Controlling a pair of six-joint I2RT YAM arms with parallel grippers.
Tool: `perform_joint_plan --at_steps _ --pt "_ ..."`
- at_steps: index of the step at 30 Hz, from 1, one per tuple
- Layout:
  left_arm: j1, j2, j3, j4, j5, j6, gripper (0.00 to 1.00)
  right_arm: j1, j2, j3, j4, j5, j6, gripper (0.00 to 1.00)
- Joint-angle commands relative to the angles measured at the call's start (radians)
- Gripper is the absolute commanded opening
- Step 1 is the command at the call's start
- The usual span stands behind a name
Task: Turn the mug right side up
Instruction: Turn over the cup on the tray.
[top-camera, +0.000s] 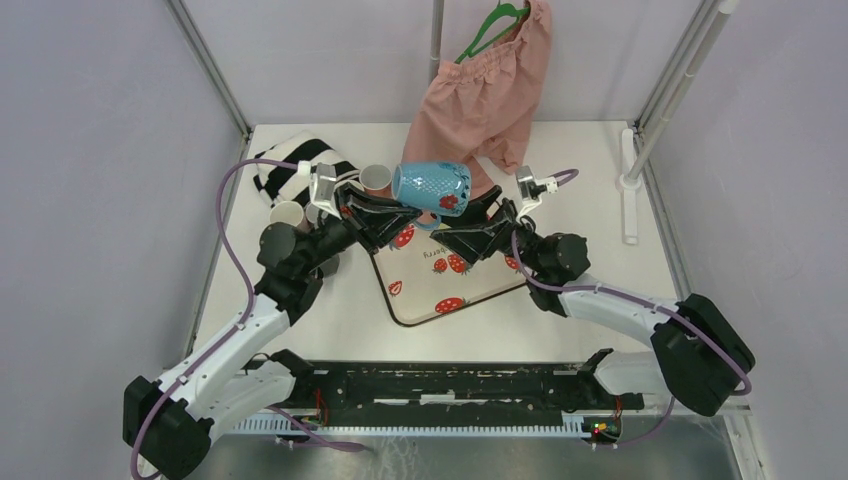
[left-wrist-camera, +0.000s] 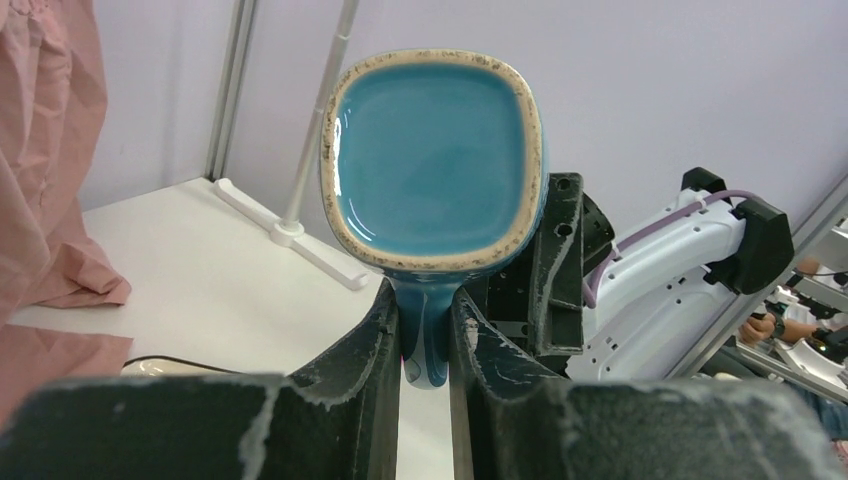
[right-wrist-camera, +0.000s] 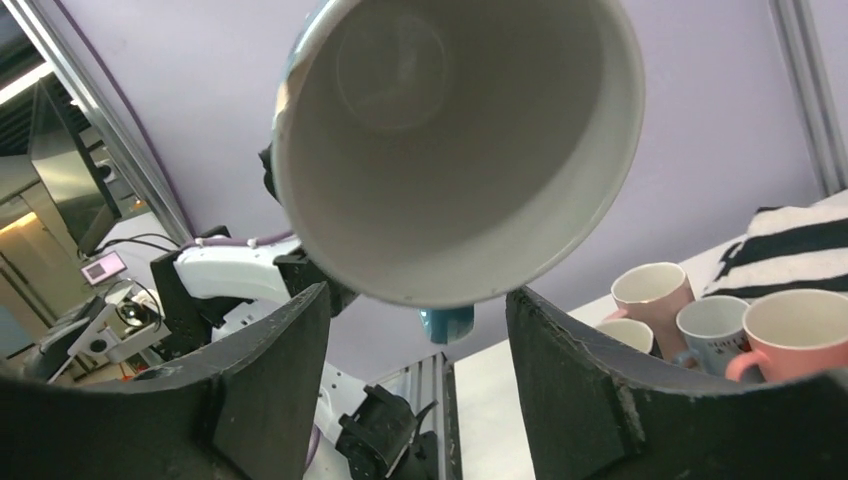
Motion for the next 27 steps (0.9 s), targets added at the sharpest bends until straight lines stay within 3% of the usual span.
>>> perform_joint_plan --at_steps 1,18,27 --pt "0.000 -0.031 0.007 0.152 0.023 -0.055 0.02 0.013 0.040 0.075 0.095 -0.001 0.051 0.69" --pt "-0.001 0.001 0.013 0.180 0.055 -0.081 0.02 0.038 0.136 0.179 0.118 -0.029 0.074 0.51" --pt "-0.002 0.008 0.017 0.171 0.062 -0.084 0.02 0.041 0.154 0.201 0.129 -0.026 0.084 0.35"
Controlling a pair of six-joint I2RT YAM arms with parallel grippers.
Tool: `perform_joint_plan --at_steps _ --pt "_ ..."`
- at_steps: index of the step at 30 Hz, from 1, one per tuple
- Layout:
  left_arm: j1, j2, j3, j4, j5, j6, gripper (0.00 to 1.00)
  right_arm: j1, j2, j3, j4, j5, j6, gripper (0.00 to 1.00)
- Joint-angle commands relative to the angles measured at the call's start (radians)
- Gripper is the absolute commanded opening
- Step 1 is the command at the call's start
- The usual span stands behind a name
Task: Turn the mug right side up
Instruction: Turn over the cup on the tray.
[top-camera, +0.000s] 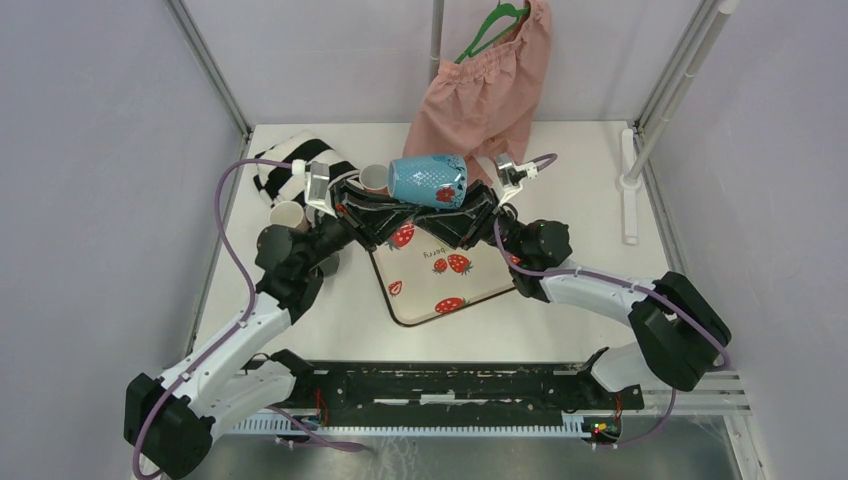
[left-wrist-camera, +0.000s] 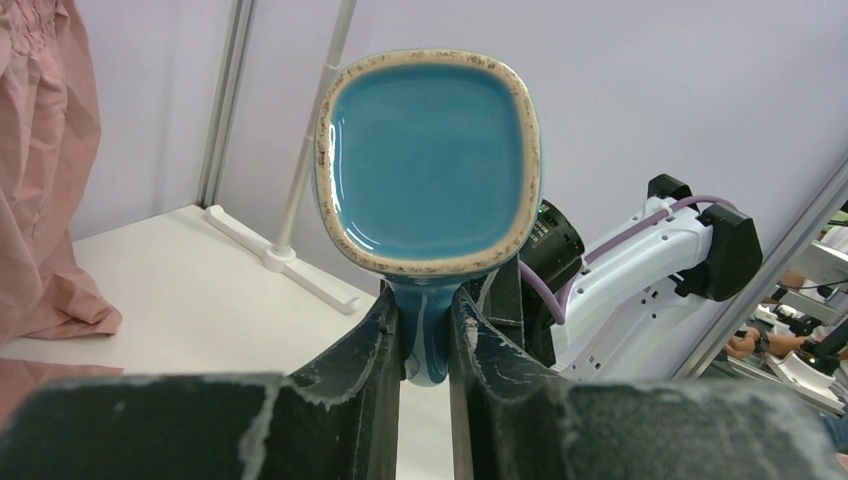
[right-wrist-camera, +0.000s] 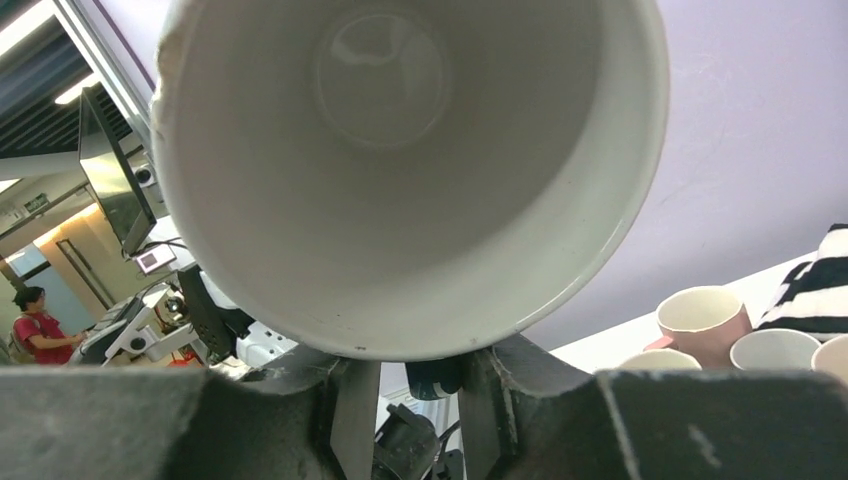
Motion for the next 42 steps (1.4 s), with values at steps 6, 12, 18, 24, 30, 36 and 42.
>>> perform_joint_plan --at_steps 6,12,18,24,30,36,42 --pt "-0.006 -0.015 0.022 0.050 0.047 -0.027 0.02 0.005 -0.009 0.046 0.069 0.013 0.000 0.21" --pt "-0.006 -0.038 0.031 -0.040 0.026 0.013 0.11 0.004 -0.054 0.012 0.040 0.047 -0.061 0.03" --pt "-0.006 -0.072 0.050 -0.181 -0.024 0.089 0.38 0.004 -0.099 -0.029 0.042 0.079 -0.102 0.00" --pt "-0.006 -0.102 0.069 -0.350 -0.037 0.172 0.61 0.004 -0.169 -0.102 0.042 0.167 -0.151 0.00" --pt "-0.006 -0.172 0.033 -0.574 -0.162 0.235 0.65 0.004 -0.254 -0.121 -0.175 0.250 -0.282 0.00" --pt "-0.007 -0.258 0.040 -0.841 -0.487 0.250 0.77 0.013 -0.318 -0.084 -0.544 0.382 -0.443 0.00" --pt "-0.006 -0.282 0.108 -1.030 -0.795 0.240 0.92 0.051 -0.311 -0.001 -0.814 0.511 -0.535 0.00"
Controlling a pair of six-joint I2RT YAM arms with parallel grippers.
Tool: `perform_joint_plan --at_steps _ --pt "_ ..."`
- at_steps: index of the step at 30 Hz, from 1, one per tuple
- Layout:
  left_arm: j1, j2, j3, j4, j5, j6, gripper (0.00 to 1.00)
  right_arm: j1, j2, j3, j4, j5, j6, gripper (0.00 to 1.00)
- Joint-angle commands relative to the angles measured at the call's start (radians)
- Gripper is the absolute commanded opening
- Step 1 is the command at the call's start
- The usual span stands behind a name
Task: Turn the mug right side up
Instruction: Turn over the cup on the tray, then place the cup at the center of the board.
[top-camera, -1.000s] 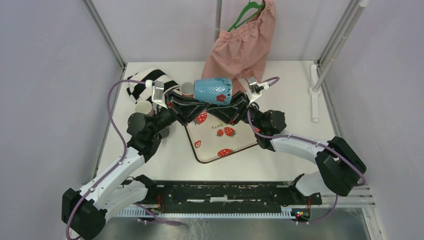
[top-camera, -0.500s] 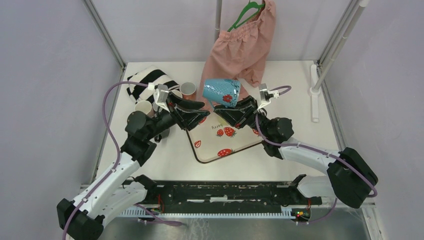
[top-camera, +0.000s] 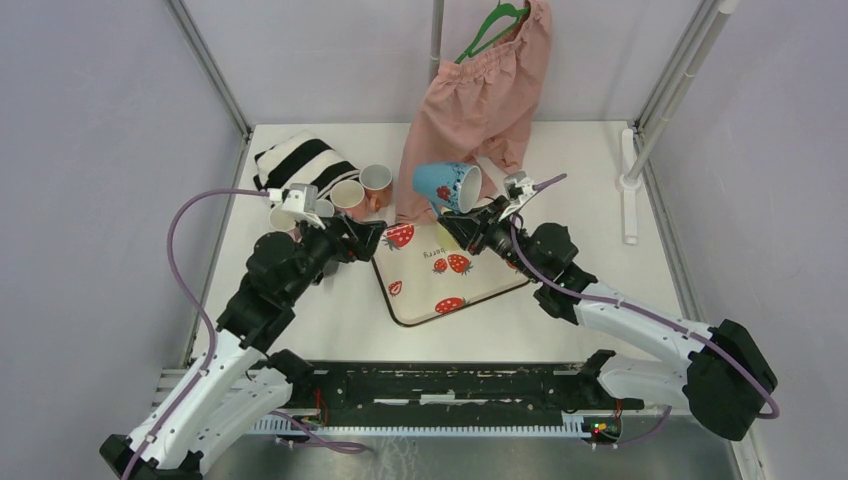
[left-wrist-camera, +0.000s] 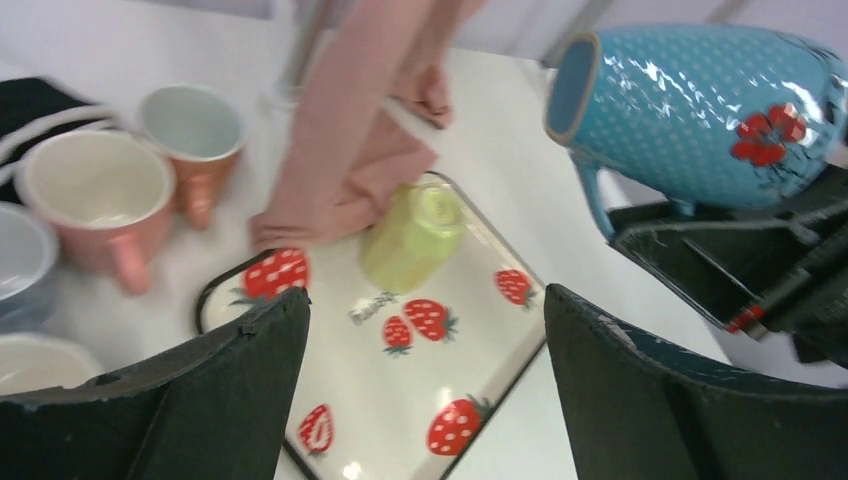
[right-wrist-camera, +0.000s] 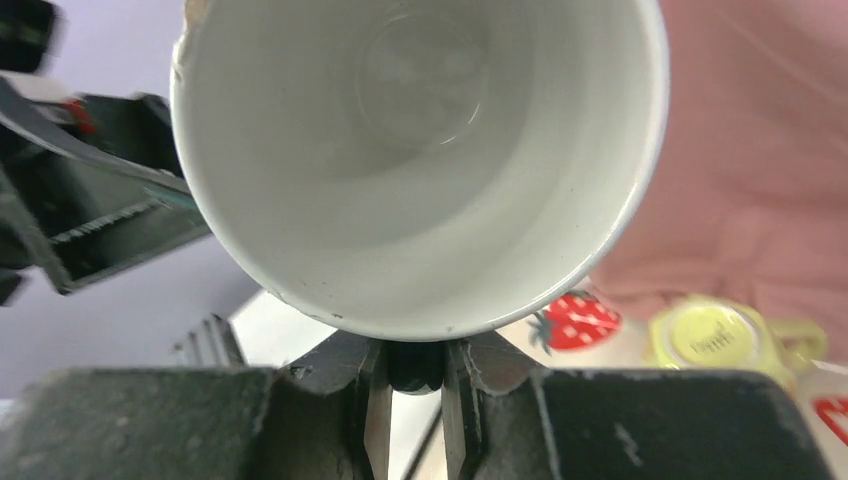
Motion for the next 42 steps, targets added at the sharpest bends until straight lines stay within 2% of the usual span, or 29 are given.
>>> perform_joint_plan --at_steps 1,6,12,18,26,30,34,42 --pt "-0.001 -0.004 0.089 -0.194 -0.299 0.034 0.95 0.038 -0.006 0.121 -0.197 0.143 -0.118 0.00" --pt "-0.001 0.047 0.210 -0.350 -0.448 0.019 0.99 0.087 0.047 0.191 -0.337 0.202 -0.176 0.00" --pt "-0.001 0.106 0.316 -0.504 -0.583 -0.008 1.00 0.127 0.144 0.284 -0.458 0.188 -0.218 0.00" --pt "-0.001 0.060 0.330 -0.515 -0.619 0.008 1.00 0.160 0.294 0.439 -0.584 0.081 -0.262 0.00" --pt "-0.001 -0.004 0.344 -0.545 -0.650 0.042 1.00 0.210 0.461 0.608 -0.724 0.072 -0.301 0.00" --pt "-0.001 -0.018 0.368 -0.590 -0.654 0.060 1.00 0.231 0.545 0.696 -0.815 0.089 -0.305 0.00" --pt "-0.001 -0.034 0.384 -0.612 -0.657 0.081 1.00 0.247 0.621 0.782 -0.894 0.175 -0.273 0.00" --pt "-0.001 -0.047 0.390 -0.629 -0.657 0.101 1.00 0.267 0.742 0.919 -0.984 0.235 -0.213 0.00"
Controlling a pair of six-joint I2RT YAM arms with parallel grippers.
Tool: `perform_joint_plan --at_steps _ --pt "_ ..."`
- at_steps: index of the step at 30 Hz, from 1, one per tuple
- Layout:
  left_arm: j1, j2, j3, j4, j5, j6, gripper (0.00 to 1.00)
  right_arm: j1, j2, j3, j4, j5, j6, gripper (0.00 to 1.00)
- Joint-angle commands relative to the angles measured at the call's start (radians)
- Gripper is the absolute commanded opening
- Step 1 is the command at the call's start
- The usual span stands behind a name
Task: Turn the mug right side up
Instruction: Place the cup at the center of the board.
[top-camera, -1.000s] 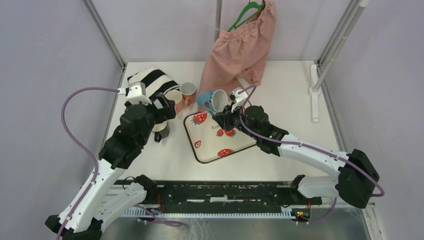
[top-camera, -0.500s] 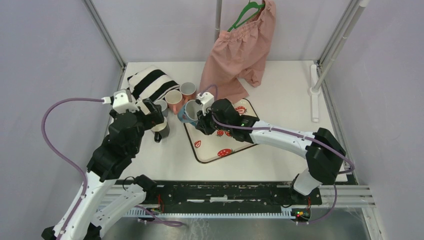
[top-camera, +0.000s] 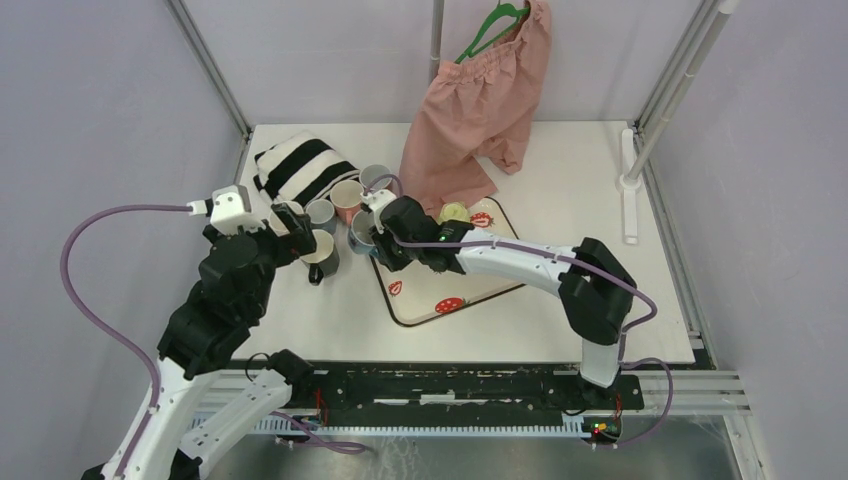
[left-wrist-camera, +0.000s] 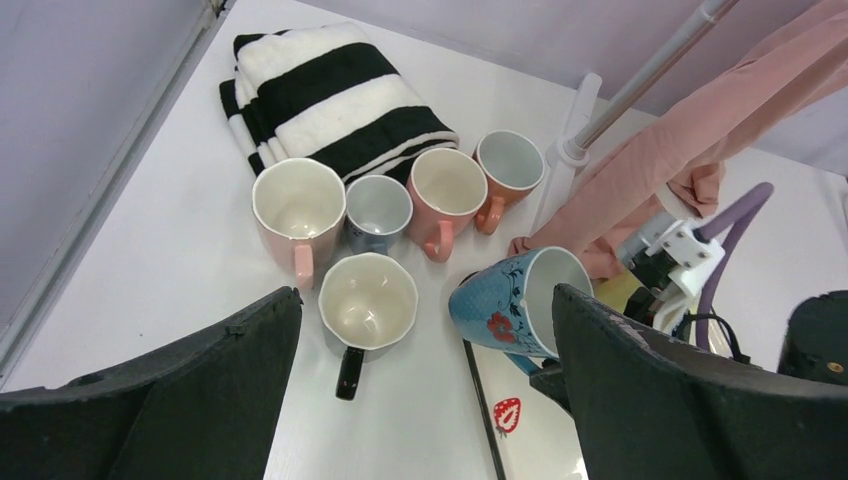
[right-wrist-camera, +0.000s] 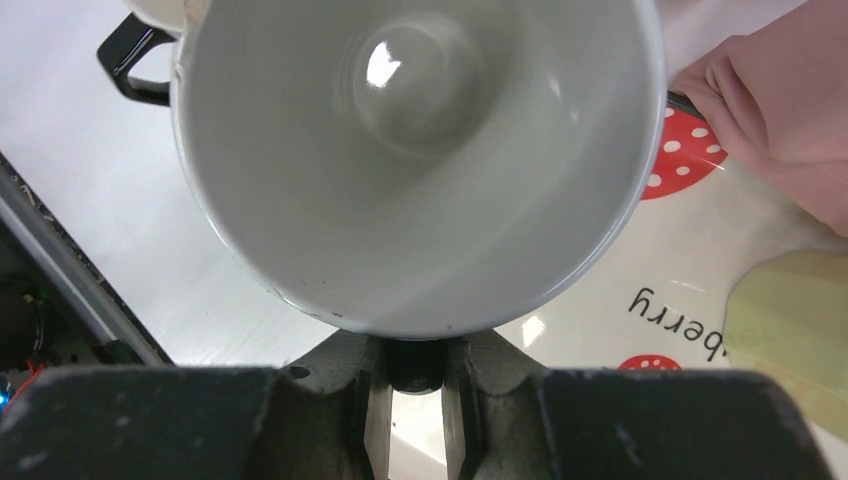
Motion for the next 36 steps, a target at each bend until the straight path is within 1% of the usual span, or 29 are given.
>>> perform_joint_plan --at_steps 1,4,13,19,30,36 --pt "-0.001 0.003 0.039 -0.016 -0.023 0.055 1.00 0.015 0.041 0.126 0.002 0.062 0.042 0.00" --pt "-0.002 0.002 0.040 -0.020 -0.022 0.062 1.00 0.022 0.073 0.158 -0.010 0.059 0.058 0.00" --pt "-0.001 -0.012 0.040 -0.019 -0.022 0.091 1.00 0.034 0.173 0.302 -0.119 0.067 0.077 0.00" --pt "-0.001 -0.018 0.028 -0.019 -0.004 0.098 1.00 0.043 0.254 0.415 -0.233 0.073 0.071 0.00" --pt "-0.001 -0.018 0.021 -0.019 0.018 0.096 1.00 0.044 0.313 0.481 -0.302 0.087 0.061 0.00" --pt "-0.001 -0.014 0.017 -0.019 0.026 0.095 1.00 0.044 0.358 0.547 -0.347 0.074 0.031 0.00"
